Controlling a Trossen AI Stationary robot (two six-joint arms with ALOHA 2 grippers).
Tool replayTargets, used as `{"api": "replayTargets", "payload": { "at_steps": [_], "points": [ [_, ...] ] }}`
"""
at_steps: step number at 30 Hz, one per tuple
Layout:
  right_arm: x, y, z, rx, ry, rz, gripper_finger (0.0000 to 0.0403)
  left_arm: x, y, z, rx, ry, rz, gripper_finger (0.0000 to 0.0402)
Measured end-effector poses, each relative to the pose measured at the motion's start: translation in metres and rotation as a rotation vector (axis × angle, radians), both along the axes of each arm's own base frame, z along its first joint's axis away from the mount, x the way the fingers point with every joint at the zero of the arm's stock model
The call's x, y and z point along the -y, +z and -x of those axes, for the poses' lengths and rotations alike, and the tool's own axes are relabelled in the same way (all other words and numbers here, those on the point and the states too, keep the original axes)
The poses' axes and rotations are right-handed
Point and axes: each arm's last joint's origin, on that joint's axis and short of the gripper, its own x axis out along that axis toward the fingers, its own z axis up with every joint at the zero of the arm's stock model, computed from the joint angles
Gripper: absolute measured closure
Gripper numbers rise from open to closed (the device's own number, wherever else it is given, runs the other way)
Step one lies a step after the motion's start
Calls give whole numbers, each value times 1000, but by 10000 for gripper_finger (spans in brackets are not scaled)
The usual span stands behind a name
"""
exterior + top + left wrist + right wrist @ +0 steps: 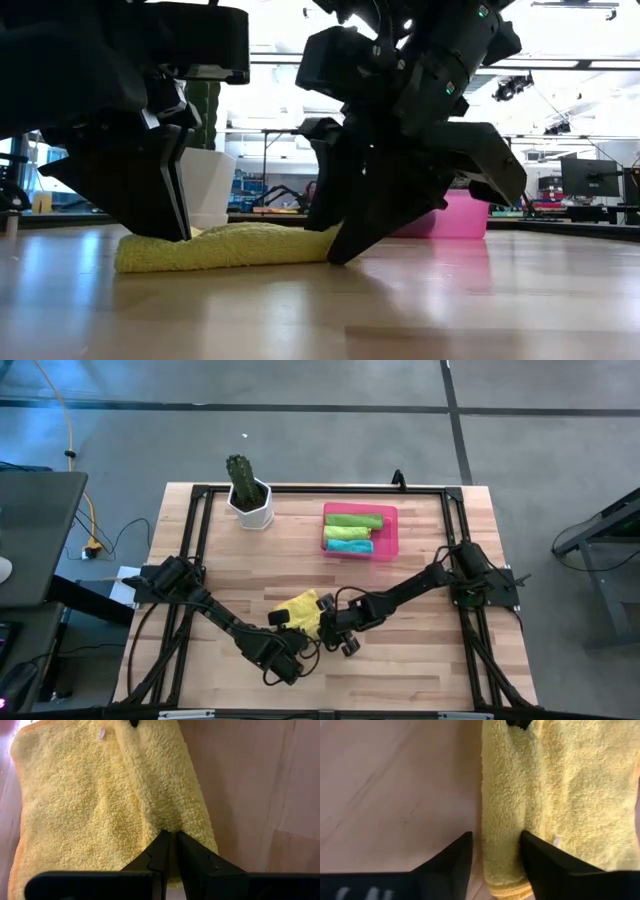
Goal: Roll microfiber towels into tight, uniform cylinder then place into a basket
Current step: Roll the yellow microfiber cloth
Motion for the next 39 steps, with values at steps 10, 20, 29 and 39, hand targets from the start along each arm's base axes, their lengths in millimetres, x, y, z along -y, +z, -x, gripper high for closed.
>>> {"api": "replayTargets", "payload": {
  "at_steps": [10, 20, 29, 39],
  "points": [
    [11, -3, -2, -39, -133, -85, 390, 10, 14, -13, 11, -56, 99, 371],
    [33, -4, -5, -222, -161, -491, 398, 17, 35, -11, -65, -48, 76, 371],
    [67, -6, -6, -401, -224, -820, 401, 38, 62, -10, -8, -107, 12, 371],
    [92, -10, -8, -464, -441, -890, 402, 36, 67, -24, 121, -171, -126, 371]
  ]
}}
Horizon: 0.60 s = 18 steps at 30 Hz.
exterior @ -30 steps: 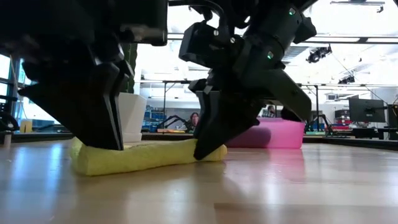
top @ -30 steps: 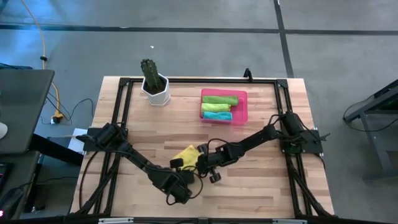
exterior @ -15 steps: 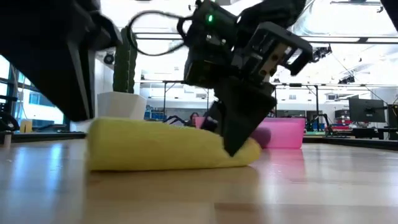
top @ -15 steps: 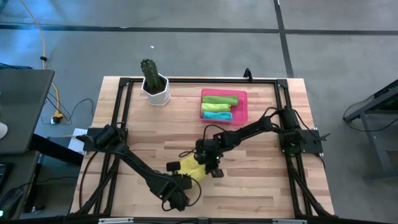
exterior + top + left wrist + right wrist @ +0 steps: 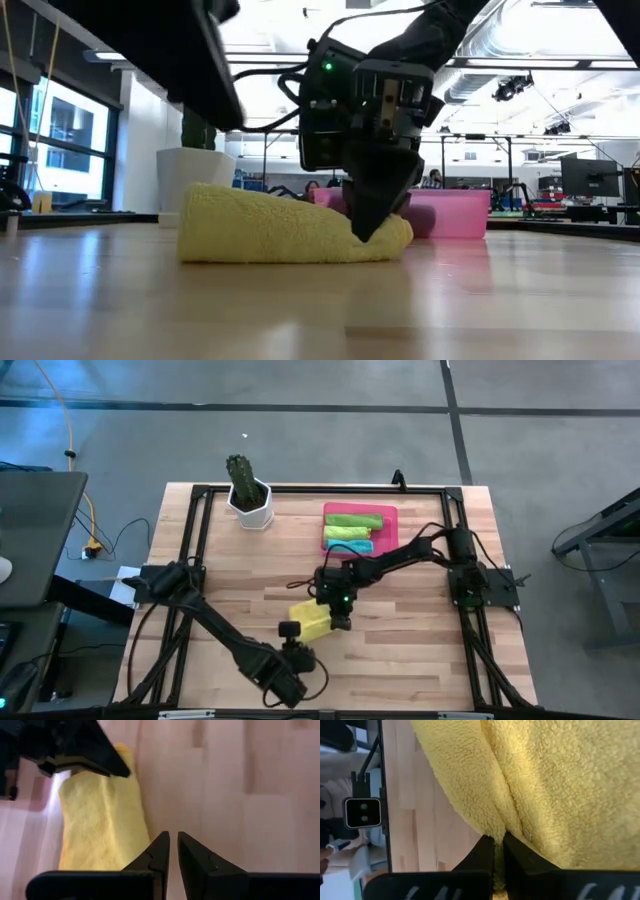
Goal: Roll microfiber towels into tight, uniform cylinder then place into a basket
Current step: Roll the yellow microfiber cloth
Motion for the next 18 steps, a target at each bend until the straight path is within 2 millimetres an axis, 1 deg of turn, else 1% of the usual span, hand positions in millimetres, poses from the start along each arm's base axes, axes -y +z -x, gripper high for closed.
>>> {"api": "replayTargets", "payload": {
  "at_steps": [3, 6, 8, 10, 14, 18],
  "points": [
    [1, -2, 1, -28, -7, -10, 402, -10, -7, -4, 13, 27, 1, 371],
    [1, -2, 2, -44, -14, -25, 402, -19, -19, -3, -31, 46, 7, 371],
    [0, -2, 2, -52, -11, -36, 402, -23, -25, -2, -47, 48, 29, 371],
    [0, -3, 2, -53, -7, -45, 402, -27, -31, 1, -61, 57, 14, 371],
    [0, -3, 2, -56, -3, -53, 402, -32, -36, 1, -67, 70, -6, 371],
    [0, -3, 3, -55, -2, -53, 402, -44, -44, 2, -90, 97, -17, 371]
  ]
}}
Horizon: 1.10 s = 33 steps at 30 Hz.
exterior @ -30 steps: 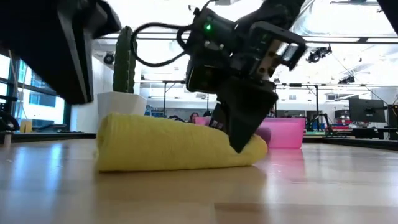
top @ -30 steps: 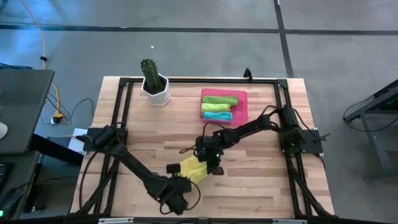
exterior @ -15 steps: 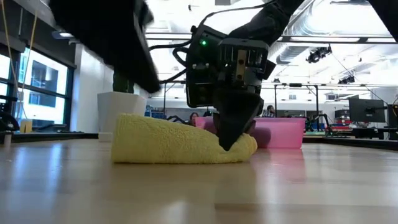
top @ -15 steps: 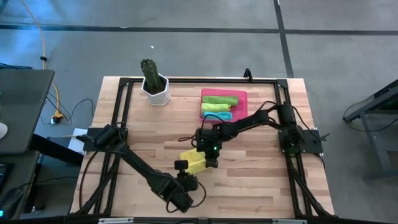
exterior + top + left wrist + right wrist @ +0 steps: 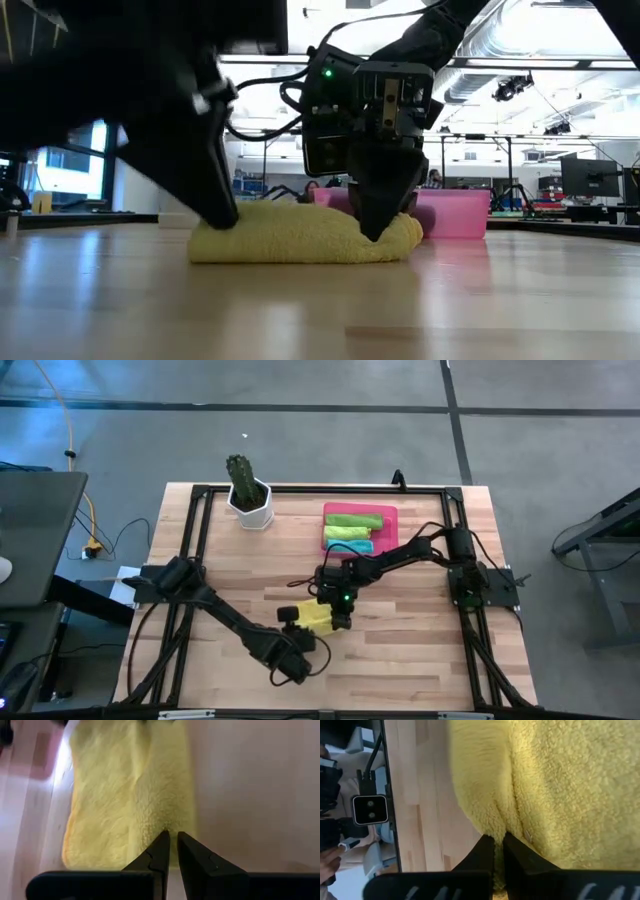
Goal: Roll microfiber towels into tight, uniform cylinder then place into a basket
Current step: Roll the yellow microfiber cloth
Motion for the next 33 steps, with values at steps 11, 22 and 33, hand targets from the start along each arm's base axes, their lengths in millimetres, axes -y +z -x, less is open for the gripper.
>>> {"api": "replayTargets", "payload": {
  "at_steps": [11, 22, 33],
  "points": [
    [-1, 0, 0, 64, 68, 27, 390, -19, -20, 0, 1, 12, 73, 371],
    [12, 40, 14, 194, 180, 160, 278, -11, -21, 2, -34, 17, 229, 371],
    [-68, 89, 39, 526, 560, 626, 277, -6, -21, -1, -26, 52, 367, 371]
  ]
}}
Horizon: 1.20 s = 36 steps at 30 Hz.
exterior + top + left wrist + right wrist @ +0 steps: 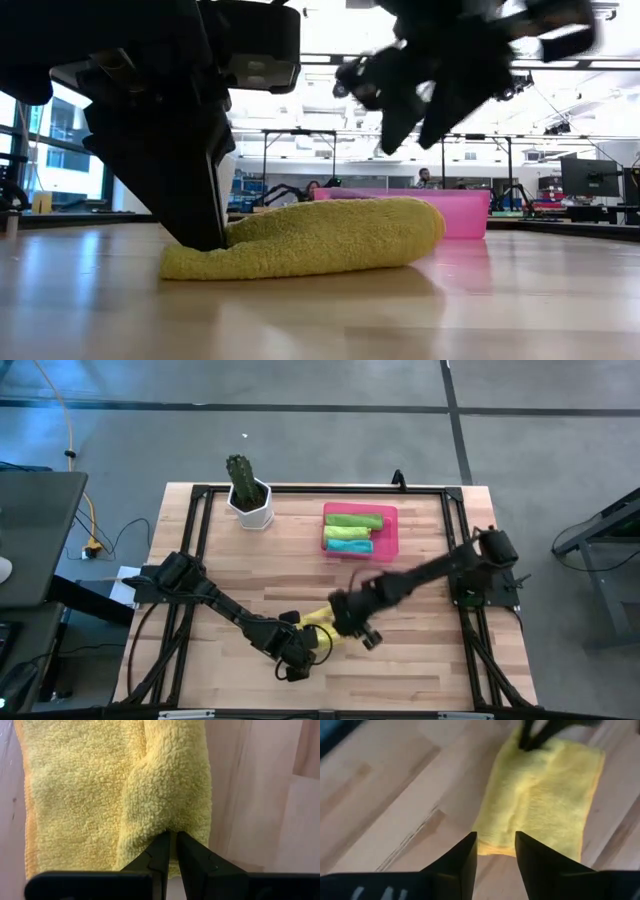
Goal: Roll microfiber towels into tight, uniform cylinder then place into a basket
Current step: Roll the yellow microfiber cloth
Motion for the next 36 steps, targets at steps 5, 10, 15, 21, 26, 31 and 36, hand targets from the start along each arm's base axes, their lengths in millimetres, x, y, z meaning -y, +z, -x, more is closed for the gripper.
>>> {"api": "replayTargets", "payload": {
  "at_steps": [5, 10, 15, 21, 26, 31, 36],
  "points": [
    [-43, -3, 13, 52, 23, 156, 296, 0, 0, 0, -1, 0, 0, 371],
    [-64, 0, 14, 140, -29, 140, 310, 0, 0, 0, 1, -1, 0, 371],
    [-67, -13, 8, 138, -78, 139, 311, 1, 0, 0, 4, 3, 3, 371],
    [-70, -40, 2, 79, -100, 160, 311, 1, 0, 0, 10, 2, 1, 371],
    [-64, -46, 0, 84, -177, 242, 311, 1, 0, 0, 11, -2, 3, 371],
    [-55, -46, -4, 104, -231, 296, 311, 2, -1, 0, 15, -3, 7, 371],
    [-44, -47, -8, 70, -225, 245, 309, 2, 0, -1, 16, -4, 7, 371]
  ]
}}
